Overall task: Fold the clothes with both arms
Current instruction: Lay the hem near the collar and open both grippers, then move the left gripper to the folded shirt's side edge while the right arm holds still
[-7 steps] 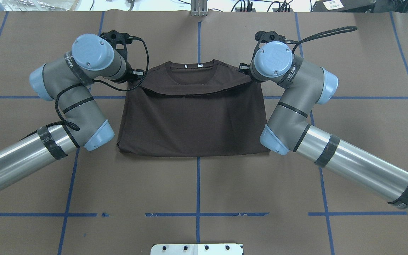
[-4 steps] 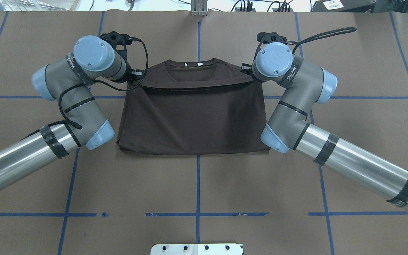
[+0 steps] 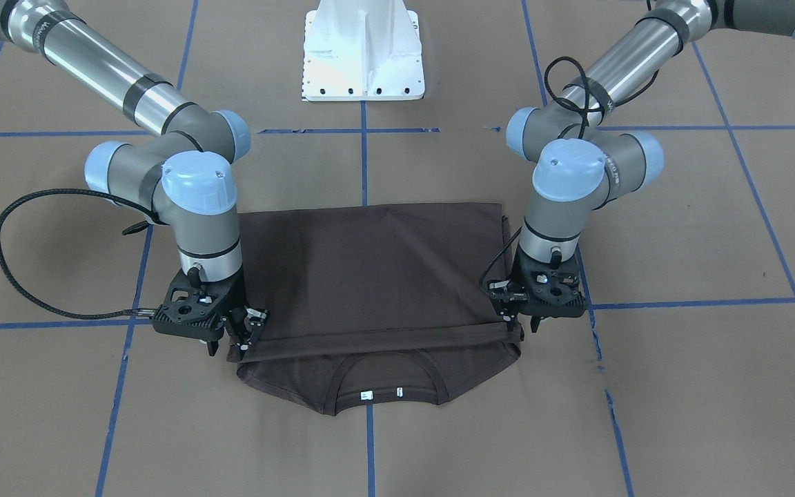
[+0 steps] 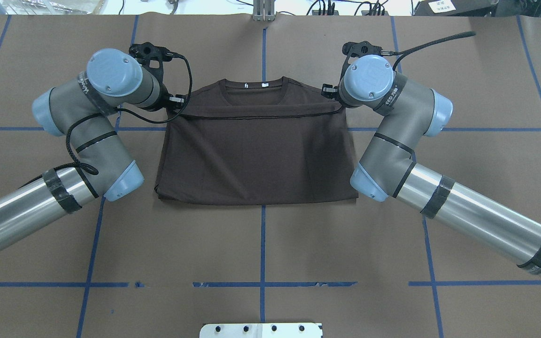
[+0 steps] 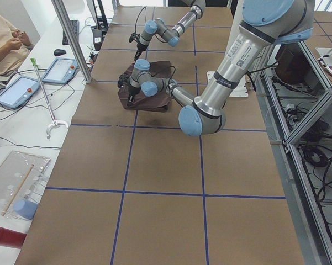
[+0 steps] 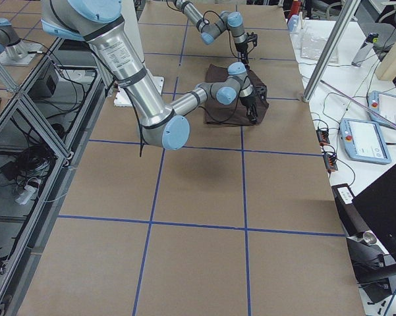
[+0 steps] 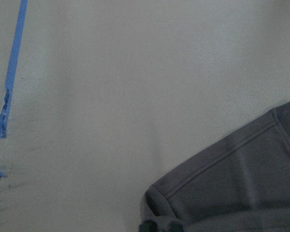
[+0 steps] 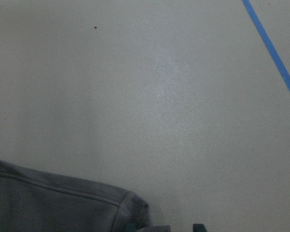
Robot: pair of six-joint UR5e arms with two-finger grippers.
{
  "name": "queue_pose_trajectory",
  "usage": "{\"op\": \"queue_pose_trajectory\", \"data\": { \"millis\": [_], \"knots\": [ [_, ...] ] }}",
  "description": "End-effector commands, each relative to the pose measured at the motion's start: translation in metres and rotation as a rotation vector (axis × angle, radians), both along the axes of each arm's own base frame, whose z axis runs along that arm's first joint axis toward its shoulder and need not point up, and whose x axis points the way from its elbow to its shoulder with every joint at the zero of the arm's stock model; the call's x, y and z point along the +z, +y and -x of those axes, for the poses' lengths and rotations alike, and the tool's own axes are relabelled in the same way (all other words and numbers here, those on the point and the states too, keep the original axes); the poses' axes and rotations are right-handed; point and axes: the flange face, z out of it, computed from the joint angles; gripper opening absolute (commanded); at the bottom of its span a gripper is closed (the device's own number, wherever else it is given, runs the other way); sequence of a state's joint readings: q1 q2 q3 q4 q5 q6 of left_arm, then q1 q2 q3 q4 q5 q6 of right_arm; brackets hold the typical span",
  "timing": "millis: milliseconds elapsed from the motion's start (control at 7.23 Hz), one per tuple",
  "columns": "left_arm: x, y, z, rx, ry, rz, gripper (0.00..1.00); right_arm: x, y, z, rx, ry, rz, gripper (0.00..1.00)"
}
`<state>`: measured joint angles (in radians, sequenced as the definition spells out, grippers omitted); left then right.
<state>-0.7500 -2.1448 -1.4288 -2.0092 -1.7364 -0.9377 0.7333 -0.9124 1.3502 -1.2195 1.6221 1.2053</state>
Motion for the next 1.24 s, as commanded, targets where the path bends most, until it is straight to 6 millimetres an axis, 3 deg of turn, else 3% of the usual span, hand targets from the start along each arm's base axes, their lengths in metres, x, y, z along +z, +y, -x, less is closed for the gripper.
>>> {"op": "queue_pose_trajectory", "data": {
  "millis": [0, 277, 415, 553, 692, 830, 1107],
  "knots": [
    [0.012, 0.059, 0.048, 0.032, 0.046, -0.027, 1.0, 0.0, -0.001, -0.037, -0.086, -0.023, -0.024, 1.0],
    [0.014, 0.136, 0.048, 0.1, 0.113, 0.024, 1.0, 0.0, 0.001, -0.039, -0.086, -0.023, -0.028, 1.0],
    [0.011, 0.158, 0.033, 0.077, 0.152, 0.096, 1.0, 0.0, 0.001, -0.039, -0.085, -0.023, -0.029, 1.0],
    [0.013, 0.176, 0.014, 0.051, 0.173, 0.161, 0.82, 0.003, 0.001, -0.039, -0.084, -0.02, -0.027, 1.0],
    [0.016, 0.186, 0.001, 0.025, 0.177, 0.192, 0.57, 0.003, 0.0, -0.039, -0.083, -0.018, -0.027, 1.0],
    [0.019, 0.19, -0.006, 0.027, 0.172, 0.204, 0.47, 0.003, 0.001, -0.039, -0.083, -0.019, -0.028, 1.0],
    [0.022, 0.189, -0.008, 0.026, 0.166, 0.209, 0.47, 0.001, 0.0, -0.039, -0.08, -0.02, -0.029, 1.0]
  ]
}}
